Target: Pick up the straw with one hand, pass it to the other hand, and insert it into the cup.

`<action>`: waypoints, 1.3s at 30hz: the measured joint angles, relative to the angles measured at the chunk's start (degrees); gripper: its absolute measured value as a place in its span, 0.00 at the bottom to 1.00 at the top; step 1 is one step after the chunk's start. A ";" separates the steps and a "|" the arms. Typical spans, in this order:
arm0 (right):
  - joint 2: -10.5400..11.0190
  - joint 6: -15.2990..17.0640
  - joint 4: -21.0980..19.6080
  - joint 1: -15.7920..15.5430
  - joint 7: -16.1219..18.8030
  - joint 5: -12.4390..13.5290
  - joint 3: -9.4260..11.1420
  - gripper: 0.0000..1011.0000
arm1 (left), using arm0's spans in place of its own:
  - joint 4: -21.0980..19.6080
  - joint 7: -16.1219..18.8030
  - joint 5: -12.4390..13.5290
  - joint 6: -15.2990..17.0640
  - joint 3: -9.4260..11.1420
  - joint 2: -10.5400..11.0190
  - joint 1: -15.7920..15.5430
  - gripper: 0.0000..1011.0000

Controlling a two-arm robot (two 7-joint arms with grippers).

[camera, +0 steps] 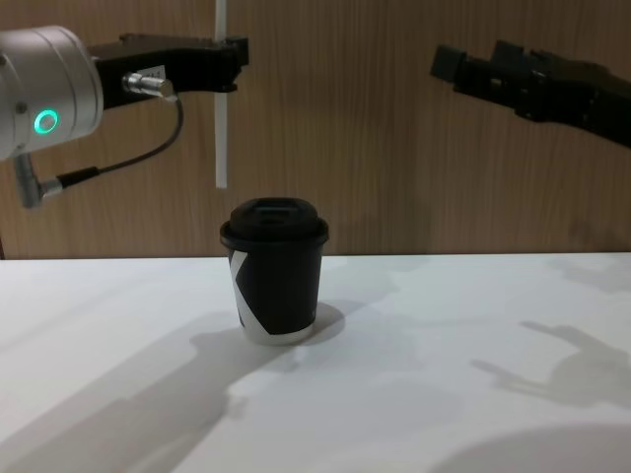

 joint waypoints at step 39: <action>0.00 0.00 0.00 0.00 0.00 0.00 0.00 0.99 | 7.90 -6.44 -5.30 -0.29 -1.86 -5.52 -1.67 0.01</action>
